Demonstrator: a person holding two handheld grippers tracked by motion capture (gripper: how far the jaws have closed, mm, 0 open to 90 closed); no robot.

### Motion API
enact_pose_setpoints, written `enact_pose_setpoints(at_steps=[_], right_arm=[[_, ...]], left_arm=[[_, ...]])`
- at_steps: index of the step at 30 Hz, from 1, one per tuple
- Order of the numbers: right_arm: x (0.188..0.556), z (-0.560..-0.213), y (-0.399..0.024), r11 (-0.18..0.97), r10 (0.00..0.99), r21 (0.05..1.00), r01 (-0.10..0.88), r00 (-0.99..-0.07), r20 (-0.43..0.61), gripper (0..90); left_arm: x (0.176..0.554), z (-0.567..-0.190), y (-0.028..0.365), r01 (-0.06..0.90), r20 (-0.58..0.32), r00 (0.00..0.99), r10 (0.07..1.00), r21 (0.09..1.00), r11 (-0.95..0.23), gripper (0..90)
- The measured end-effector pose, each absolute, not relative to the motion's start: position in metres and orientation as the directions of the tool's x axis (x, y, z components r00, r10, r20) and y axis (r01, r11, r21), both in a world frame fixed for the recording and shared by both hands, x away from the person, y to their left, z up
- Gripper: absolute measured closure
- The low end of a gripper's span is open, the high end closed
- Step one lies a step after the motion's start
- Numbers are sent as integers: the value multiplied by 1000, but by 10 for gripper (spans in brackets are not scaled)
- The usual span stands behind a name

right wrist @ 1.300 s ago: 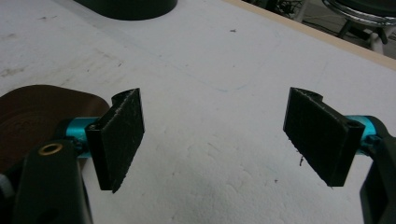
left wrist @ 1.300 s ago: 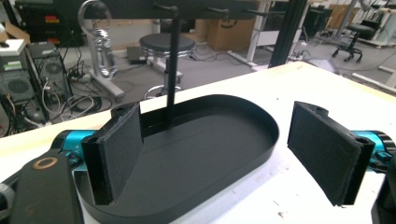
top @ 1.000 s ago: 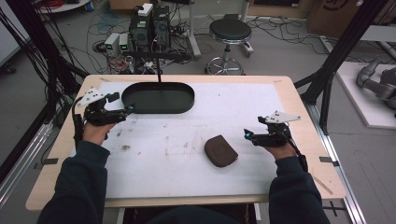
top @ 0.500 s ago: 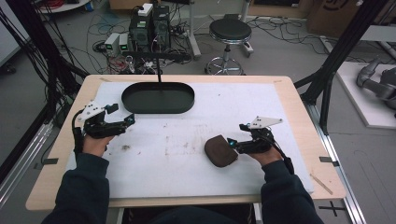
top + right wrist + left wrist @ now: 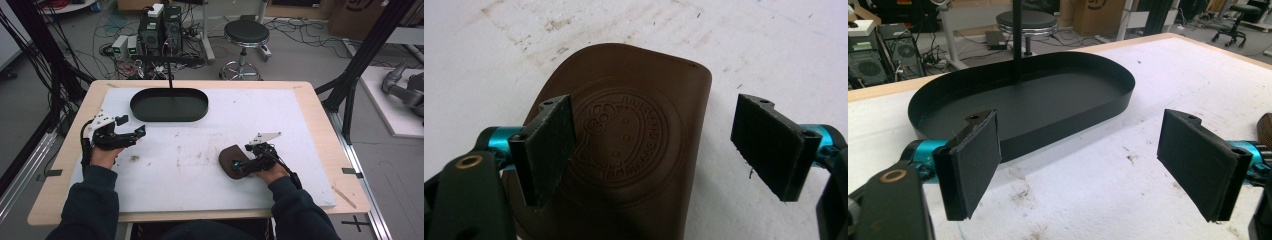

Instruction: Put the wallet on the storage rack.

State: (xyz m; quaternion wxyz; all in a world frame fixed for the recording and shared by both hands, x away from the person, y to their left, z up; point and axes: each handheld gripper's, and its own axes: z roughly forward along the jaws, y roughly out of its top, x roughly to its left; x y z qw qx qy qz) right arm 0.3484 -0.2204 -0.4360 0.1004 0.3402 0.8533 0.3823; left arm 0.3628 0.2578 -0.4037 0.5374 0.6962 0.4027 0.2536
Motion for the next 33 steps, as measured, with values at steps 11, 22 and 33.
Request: enact_pose_setpoints(at_steps=[11, 22, 33], right_arm=[[362, -449, -227, 412, 595, 694, 591, -751, 286, 185], [355, -440, -220, 473, 575, 714, 517, -795, 195, 299], [347, -408, -226, 456, 602, 797, 395, -797, 50, 615]], left_arm=[[363, -409, 260, 317, -88, 535, 841, 943, -103, 187], [364, -411, 259, 322, -86, 538, 839, 940, -110, 191], [362, -412, 264, 321, -86, 527, 845, 941, -105, 201]])
